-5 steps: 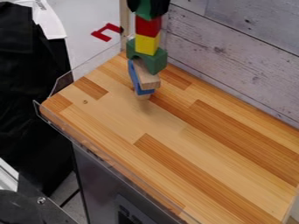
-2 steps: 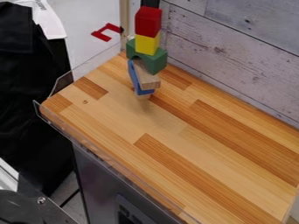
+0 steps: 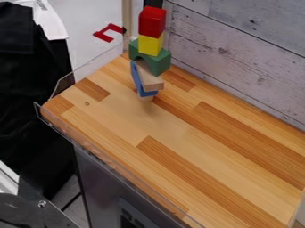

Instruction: Has removed the green block off top of the blocks and put it in front of the table

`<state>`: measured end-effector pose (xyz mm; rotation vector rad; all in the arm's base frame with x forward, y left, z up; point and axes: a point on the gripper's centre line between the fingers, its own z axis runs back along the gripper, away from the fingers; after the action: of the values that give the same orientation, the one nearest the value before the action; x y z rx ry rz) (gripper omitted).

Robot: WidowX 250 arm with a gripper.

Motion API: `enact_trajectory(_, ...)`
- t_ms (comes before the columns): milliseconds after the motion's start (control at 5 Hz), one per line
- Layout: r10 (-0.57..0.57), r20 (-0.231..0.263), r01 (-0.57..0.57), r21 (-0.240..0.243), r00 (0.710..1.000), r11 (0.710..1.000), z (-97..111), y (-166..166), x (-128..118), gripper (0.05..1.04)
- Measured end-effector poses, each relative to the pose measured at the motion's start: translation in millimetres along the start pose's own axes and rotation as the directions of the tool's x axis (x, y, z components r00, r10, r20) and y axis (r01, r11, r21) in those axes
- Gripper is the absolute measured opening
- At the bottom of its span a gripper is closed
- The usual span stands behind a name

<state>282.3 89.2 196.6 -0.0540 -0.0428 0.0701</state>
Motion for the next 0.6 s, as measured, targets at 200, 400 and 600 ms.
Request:
enact_trajectory(200, -0.039, -0.048, 0.037, -0.042, 0.998, 0.998, -15.4, -15.8, -36.5, 0.546)
enact_trajectory(400, -0.142, -0.083, 0.137, -0.063, 0.986, 0.989, -29.6, -45.5, -59.0, 0.546)
enact_trajectory(600, -0.266, -0.079, 0.260, -0.077, 0.961, 0.963, -30.9, -81.2, -70.3, 0.546)
